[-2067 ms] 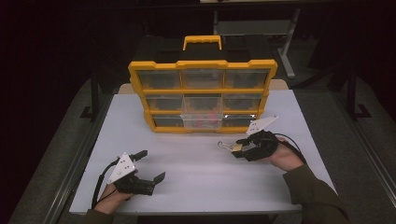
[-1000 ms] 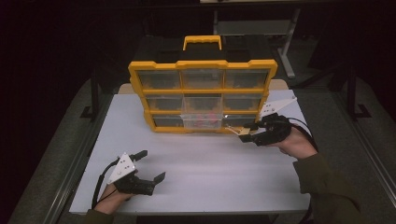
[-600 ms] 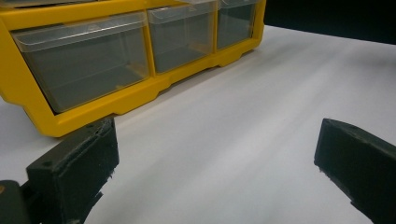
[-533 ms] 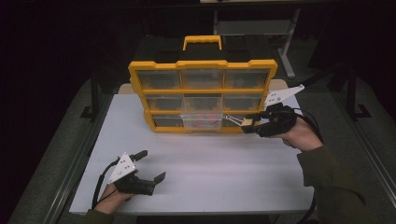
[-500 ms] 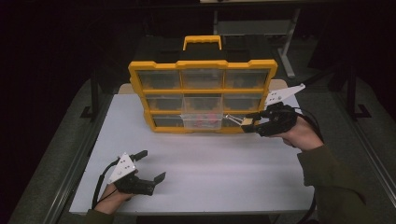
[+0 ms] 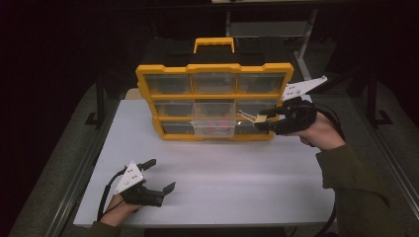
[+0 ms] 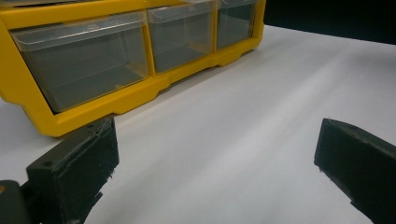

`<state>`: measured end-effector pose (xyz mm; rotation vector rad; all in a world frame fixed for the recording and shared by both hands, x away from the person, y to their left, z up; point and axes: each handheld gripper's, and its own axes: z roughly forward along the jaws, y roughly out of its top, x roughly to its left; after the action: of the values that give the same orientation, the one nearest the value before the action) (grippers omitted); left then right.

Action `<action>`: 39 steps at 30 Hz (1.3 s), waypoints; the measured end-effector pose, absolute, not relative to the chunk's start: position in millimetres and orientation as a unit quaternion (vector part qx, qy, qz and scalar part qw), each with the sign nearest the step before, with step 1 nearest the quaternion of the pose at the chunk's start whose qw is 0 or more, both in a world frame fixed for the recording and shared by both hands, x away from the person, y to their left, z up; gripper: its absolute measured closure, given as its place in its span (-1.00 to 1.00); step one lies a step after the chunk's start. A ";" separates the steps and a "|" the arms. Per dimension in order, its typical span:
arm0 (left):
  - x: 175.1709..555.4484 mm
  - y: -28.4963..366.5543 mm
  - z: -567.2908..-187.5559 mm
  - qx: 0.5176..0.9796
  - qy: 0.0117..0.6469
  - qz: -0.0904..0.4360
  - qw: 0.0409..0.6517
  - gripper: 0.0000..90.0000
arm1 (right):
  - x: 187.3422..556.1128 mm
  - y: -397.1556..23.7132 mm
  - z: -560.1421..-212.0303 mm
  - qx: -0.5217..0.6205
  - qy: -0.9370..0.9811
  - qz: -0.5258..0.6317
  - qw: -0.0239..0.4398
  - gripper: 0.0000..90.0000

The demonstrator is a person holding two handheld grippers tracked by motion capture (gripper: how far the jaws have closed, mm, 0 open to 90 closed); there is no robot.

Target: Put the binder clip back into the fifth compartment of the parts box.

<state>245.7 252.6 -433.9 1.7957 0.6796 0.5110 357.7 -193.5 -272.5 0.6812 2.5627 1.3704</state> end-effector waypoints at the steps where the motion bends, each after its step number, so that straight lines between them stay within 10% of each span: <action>1: 245.6 252.5 -433.9 0.757 0.287 0.215 0.546 -1.00 | 358.2 -192.1 -269.9 0.224 0.857 0.457 0.080 0.08; 39: 243.8 253.8 -432.4 0.758 0.284 0.218 0.546 -1.00 | 396.4 -116.1 -250.0 0.180 0.869 0.457 0.058 0.08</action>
<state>243.8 253.8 -432.4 1.7963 0.6732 0.5177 396.4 -116.1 -250.0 0.5464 2.6347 1.3837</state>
